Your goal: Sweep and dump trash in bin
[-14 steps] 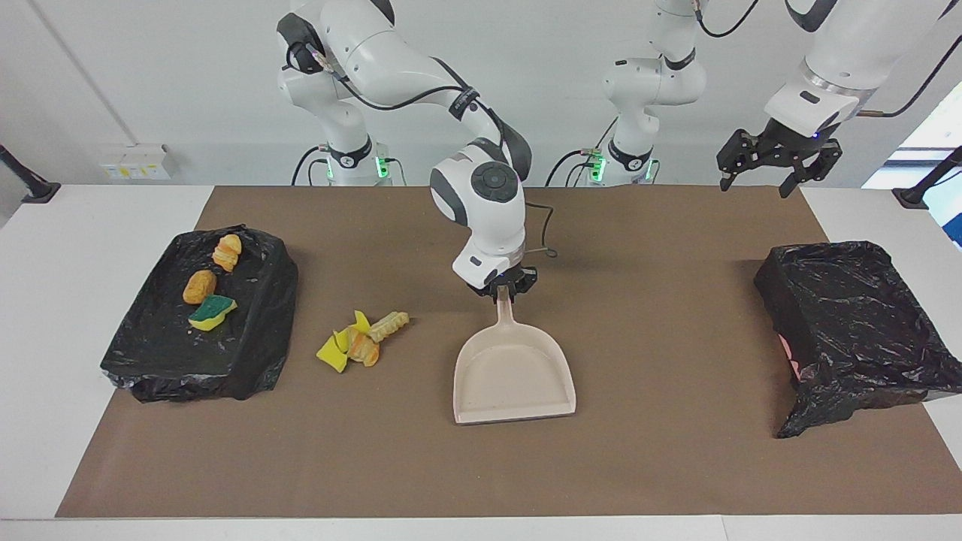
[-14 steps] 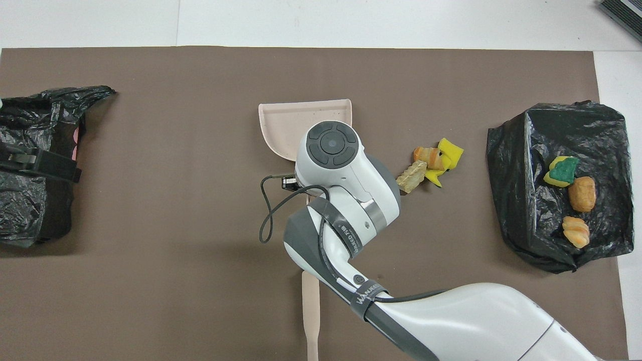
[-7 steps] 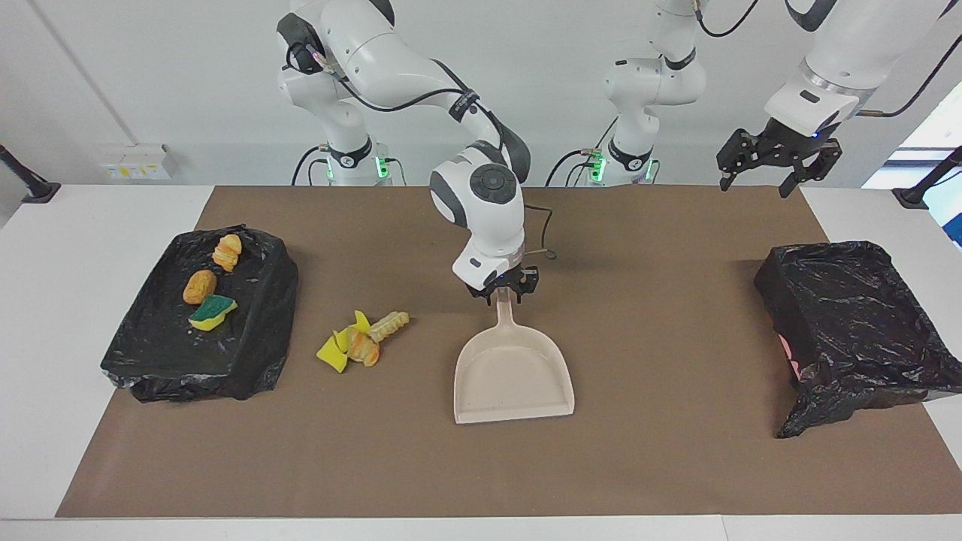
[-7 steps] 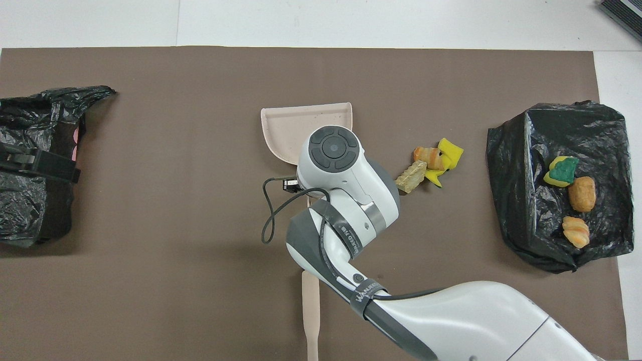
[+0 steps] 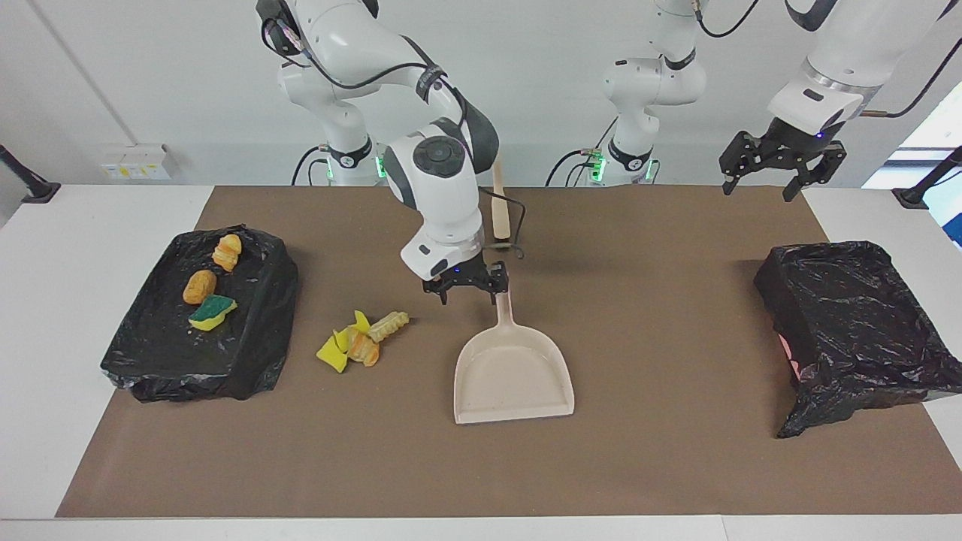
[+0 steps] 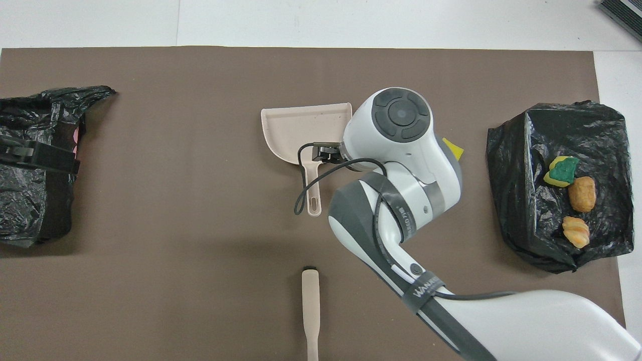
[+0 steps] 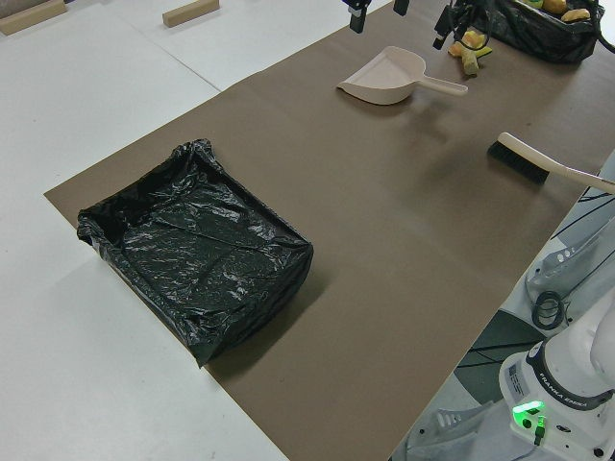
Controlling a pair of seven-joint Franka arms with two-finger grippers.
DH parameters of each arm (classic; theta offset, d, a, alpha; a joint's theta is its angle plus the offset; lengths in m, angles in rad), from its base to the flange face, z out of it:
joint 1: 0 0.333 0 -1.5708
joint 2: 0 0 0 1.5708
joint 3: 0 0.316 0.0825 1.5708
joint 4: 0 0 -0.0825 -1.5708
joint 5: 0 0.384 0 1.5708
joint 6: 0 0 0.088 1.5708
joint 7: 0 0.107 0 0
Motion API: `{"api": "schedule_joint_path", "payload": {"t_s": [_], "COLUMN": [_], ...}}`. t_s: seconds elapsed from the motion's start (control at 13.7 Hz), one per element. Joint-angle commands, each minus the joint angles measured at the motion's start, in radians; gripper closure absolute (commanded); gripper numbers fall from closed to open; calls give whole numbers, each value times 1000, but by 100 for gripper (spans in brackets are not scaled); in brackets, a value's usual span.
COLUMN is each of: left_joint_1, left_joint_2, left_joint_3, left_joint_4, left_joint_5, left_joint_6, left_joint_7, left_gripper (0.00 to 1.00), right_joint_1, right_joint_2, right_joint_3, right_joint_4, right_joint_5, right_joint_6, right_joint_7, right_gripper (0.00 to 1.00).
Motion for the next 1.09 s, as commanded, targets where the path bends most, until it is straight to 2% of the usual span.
{"api": "schedule_joint_path", "payload": {"t_s": [0.0,0.15,0.22,0.36,0.58,0.8,1.02], "left_joint_1": [-13,-32,-70,-112,-204,-294,-386], "left_joint_2": [23,58,72,107,164,217,289], "left_joint_3": [3,-15,-18,-21,-21,-21,-21], "left_joint_4": [-18,-18,-18,-18,-18,-21,-23], "left_joint_5": [-9,-8,-6,-6,-14,-11,-2], "left_joint_6": [36,99,122,174,255,320,375], "left_joint_7": [5,-3,-21,-123,-254,-380,-479], "left_gripper": [0,0,0,0,0,0,0], "right_joint_1": [-10,-6,6,23,101,189,295], "right_joint_2": [-116,-180,-229,-324,-479,-489,-486], "right_joint_3": [8,8,8,8,8,8,8], "right_joint_4": [-33,-51,-99,-243,-487,-561,-677], "right_joint_5": [53,93,116,197,326,346,389], "right_joint_6": [-169,-289,-306,-279,-123,-87,65], "right_joint_7": [-95,-103,-91,-98,-43,71,170], "right_gripper": [0,0,0,0,0,0,0]}}
